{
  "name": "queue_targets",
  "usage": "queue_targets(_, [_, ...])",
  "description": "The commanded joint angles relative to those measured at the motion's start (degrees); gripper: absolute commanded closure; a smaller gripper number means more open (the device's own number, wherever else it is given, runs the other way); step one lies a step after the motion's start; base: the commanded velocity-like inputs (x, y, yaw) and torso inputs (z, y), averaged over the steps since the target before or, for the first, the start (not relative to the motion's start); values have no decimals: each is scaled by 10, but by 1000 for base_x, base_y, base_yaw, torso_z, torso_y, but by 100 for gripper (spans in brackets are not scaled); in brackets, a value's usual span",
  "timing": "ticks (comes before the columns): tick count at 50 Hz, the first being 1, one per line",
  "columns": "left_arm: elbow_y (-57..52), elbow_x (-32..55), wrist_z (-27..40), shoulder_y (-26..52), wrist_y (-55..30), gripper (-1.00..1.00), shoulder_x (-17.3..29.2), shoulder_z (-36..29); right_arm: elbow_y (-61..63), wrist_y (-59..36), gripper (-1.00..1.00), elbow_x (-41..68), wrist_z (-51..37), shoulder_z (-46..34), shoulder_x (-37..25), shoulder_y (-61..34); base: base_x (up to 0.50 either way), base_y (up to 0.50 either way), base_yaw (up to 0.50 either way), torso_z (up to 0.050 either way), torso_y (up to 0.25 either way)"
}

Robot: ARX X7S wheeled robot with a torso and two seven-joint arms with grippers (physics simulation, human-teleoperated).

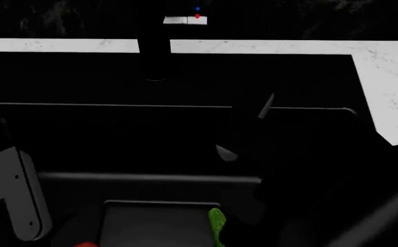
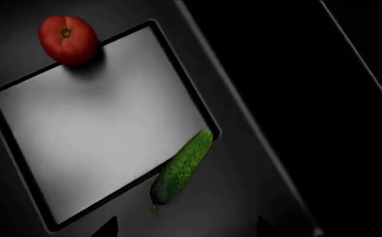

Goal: Pick the vegetables from the sink and place them on the cutting board.

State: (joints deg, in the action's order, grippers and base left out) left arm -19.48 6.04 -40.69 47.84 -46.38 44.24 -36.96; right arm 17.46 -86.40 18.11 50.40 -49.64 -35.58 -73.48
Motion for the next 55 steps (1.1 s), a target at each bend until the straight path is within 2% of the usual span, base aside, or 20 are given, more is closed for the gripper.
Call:
queue_targets(1, [-15, 1, -50, 13, -59, -100, -33, -27, -22, -20, -100, -12, 14, -14, 31, -14, 0, 0, 0, 0, 0])
queue_targets(5, [-22, 18, -65, 12, -79, -100, -37, -28, -20, -27, -100, -8, 12, -18, 30, -21, 0, 0, 0, 0, 0])
queue_targets(26, [-55, 14, -94, 4, -80, -100, -14, -75, -16, -30, -100, 74, -44, -44, 11, -48, 0, 0, 0, 0, 0])
queue_targets(55, [89, -23, -70, -10, -3, -100, -62, -129, -13, -16, -100, 122, -88, -50, 0, -33, 0, 0, 0, 0, 0])
